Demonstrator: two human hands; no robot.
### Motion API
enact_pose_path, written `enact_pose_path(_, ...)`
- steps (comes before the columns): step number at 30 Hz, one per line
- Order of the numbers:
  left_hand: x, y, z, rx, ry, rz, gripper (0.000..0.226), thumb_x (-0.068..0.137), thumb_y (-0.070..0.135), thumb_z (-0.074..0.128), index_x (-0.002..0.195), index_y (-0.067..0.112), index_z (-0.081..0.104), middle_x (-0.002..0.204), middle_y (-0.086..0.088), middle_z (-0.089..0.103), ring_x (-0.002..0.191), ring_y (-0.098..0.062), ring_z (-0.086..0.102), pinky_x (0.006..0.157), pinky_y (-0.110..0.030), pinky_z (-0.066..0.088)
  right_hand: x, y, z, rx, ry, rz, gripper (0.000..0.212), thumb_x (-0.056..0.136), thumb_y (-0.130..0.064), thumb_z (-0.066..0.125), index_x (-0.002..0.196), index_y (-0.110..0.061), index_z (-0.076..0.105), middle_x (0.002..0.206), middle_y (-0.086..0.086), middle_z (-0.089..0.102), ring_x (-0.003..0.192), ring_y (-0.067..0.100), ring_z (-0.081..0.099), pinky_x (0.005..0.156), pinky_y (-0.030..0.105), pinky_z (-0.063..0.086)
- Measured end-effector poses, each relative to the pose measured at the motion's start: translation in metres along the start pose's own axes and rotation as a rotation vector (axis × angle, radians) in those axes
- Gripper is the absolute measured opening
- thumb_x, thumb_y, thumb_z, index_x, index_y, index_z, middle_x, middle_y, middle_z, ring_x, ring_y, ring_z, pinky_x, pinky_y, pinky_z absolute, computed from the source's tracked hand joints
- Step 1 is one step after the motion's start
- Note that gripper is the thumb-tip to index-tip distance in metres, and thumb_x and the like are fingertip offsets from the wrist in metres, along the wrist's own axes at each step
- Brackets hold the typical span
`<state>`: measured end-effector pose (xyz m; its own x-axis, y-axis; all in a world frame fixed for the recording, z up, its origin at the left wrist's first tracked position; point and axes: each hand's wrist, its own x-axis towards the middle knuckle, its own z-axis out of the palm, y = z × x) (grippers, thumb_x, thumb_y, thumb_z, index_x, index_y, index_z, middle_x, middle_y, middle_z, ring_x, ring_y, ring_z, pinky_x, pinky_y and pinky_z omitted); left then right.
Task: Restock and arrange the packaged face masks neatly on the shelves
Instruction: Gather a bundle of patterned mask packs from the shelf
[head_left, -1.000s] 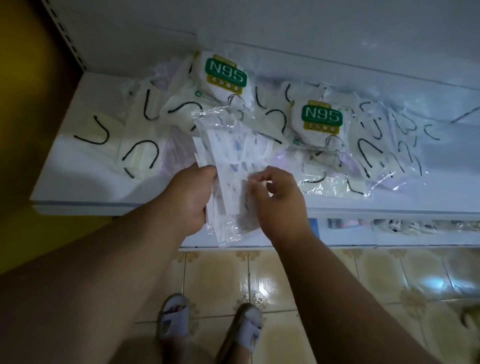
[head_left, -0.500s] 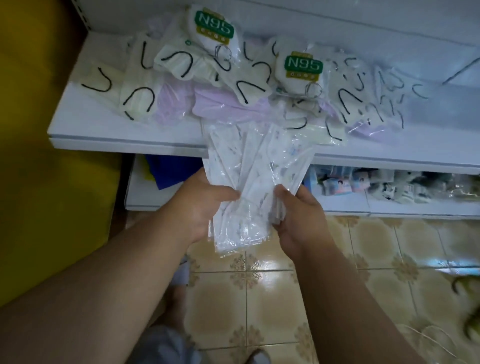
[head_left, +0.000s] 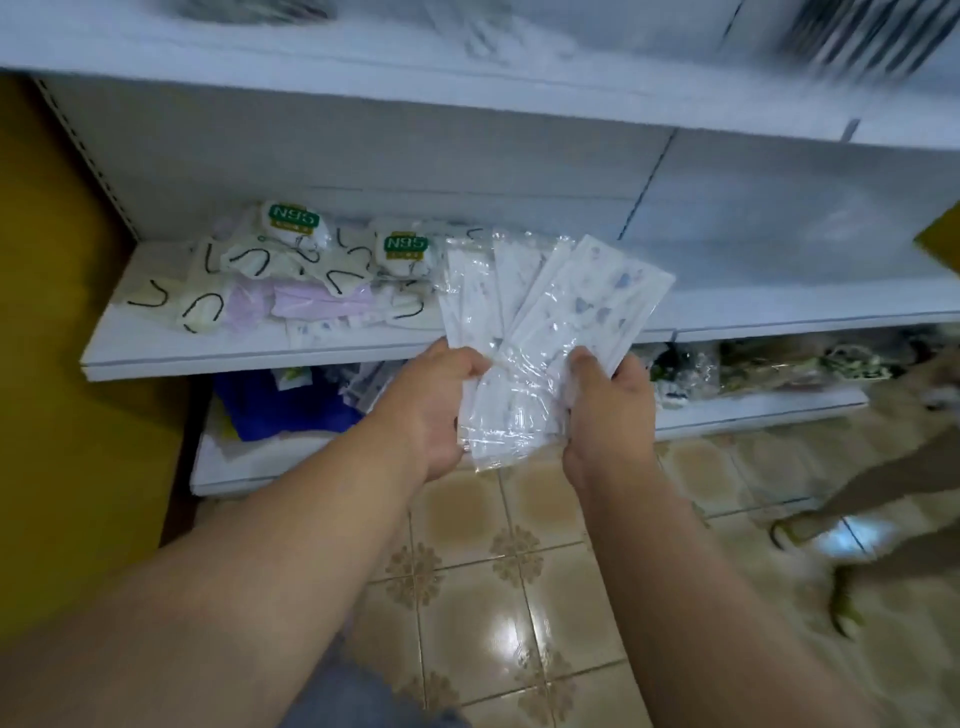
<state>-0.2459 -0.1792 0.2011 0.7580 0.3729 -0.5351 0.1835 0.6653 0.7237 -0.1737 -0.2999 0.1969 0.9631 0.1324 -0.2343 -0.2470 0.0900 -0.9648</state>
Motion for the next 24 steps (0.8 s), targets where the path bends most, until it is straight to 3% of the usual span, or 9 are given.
enact_pose_path(4, -0.020, 0.034, 0.042, 0.150, -0.019, 0.247, 0.028, 0.092, 0.001, 0.064, 0.109, 0.023, 0.066, 0.105, -0.006, 0.075, 0.100, -0.029, 0.071, 0.088, -0.053, 0.057, -0.007, -0.059, -0.013, 0.037, -0.105, -0.057, 0.014, 0.095, -0.023, 0.063, 0.108, -0.022, 0.067, 0.098, -0.004, 0.077, 0.092, 0.020, 0.074, 0.086, 0.045, 0.060)
enact_pose_path(7, -0.018, 0.058, 0.057, 0.189, -0.008, 0.344, 0.026, 0.091, 0.005, 0.069, 0.109, 0.024, 0.064, 0.107, -0.004, 0.076, 0.100, -0.029, 0.072, 0.089, -0.057, 0.057, 0.002, -0.091, -0.009, 0.053, -0.189, -0.090, 0.018, 0.093, -0.018, 0.069, 0.111, -0.021, 0.066, 0.101, -0.001, 0.077, 0.093, 0.022, 0.074, 0.086, 0.046, 0.060)
enact_pose_path(9, -0.011, 0.075, 0.063, 0.185, 0.013, 0.385, 0.027, 0.089, 0.010, 0.074, 0.113, 0.021, 0.065, 0.106, -0.005, 0.076, 0.098, -0.030, 0.073, 0.088, -0.060, 0.056, 0.013, -0.106, 0.001, 0.040, -0.217, -0.108, 0.024, 0.090, -0.010, 0.072, 0.111, -0.021, 0.065, 0.101, 0.000, 0.077, 0.094, 0.024, 0.074, 0.086, 0.048, 0.059)
enact_pose_path(11, -0.001, 0.094, 0.068, 0.128, 0.020, 0.393, 0.026, 0.090, 0.020, 0.075, 0.114, 0.019, 0.066, 0.107, -0.006, 0.076, 0.098, -0.031, 0.073, 0.089, -0.060, 0.055, 0.027, -0.120, 0.016, 0.057, -0.209, -0.129, 0.026, 0.091, -0.007, 0.069, 0.112, -0.021, 0.065, 0.098, -0.002, 0.077, 0.091, 0.021, 0.075, 0.082, 0.041, 0.060)
enact_pose_path(14, 0.020, 0.128, 0.073, -0.012, 0.021, 0.316, 0.034, 0.085, 0.042, 0.074, 0.113, 0.024, 0.071, 0.116, -0.005, 0.074, 0.109, -0.031, 0.069, 0.099, -0.060, 0.049, 0.057, -0.136, 0.044, 0.078, -0.072, -0.208, 0.018, 0.091, -0.012, 0.067, 0.105, -0.024, 0.066, 0.089, -0.008, 0.076, 0.082, 0.012, 0.073, 0.069, 0.030, 0.057)
enact_pose_path(17, 0.042, 0.158, 0.083, 0.014, 0.011, 0.375, 0.009, 0.093, 0.020, 0.066, 0.100, 0.021, 0.072, 0.102, -0.008, 0.076, 0.099, -0.033, 0.071, 0.093, -0.060, 0.053, 0.088, -0.154, 0.070, 0.104, 0.034, -0.203, 0.013, 0.092, -0.014, 0.064, 0.100, -0.025, 0.062, 0.085, -0.005, 0.072, 0.071, 0.011, 0.066, 0.066, 0.030, 0.056)
enact_pose_path(21, 0.068, 0.190, 0.102, 0.138, -0.021, 0.525, 0.032, 0.085, 0.008, 0.077, 0.107, 0.029, 0.066, 0.097, 0.000, 0.078, 0.088, -0.025, 0.076, 0.074, -0.046, 0.062, 0.120, -0.171, 0.091, 0.036, -0.033, -0.145, 0.010, 0.096, -0.017, 0.061, 0.099, -0.025, 0.066, 0.086, -0.006, 0.072, 0.078, 0.013, 0.068, 0.071, 0.030, 0.058)
enact_pose_path(24, 0.101, 0.213, 0.113, 0.202, 0.096, 0.587, 0.037, 0.079, 0.009, 0.082, 0.108, 0.027, 0.067, 0.098, 0.001, 0.078, 0.090, -0.026, 0.075, 0.082, -0.052, 0.060, 0.151, -0.185, 0.105, -0.016, -0.160, -0.122, 0.008, 0.094, -0.013, 0.064, 0.091, -0.019, 0.069, 0.077, -0.002, 0.071, 0.064, 0.014, 0.064, 0.059, 0.028, 0.054)
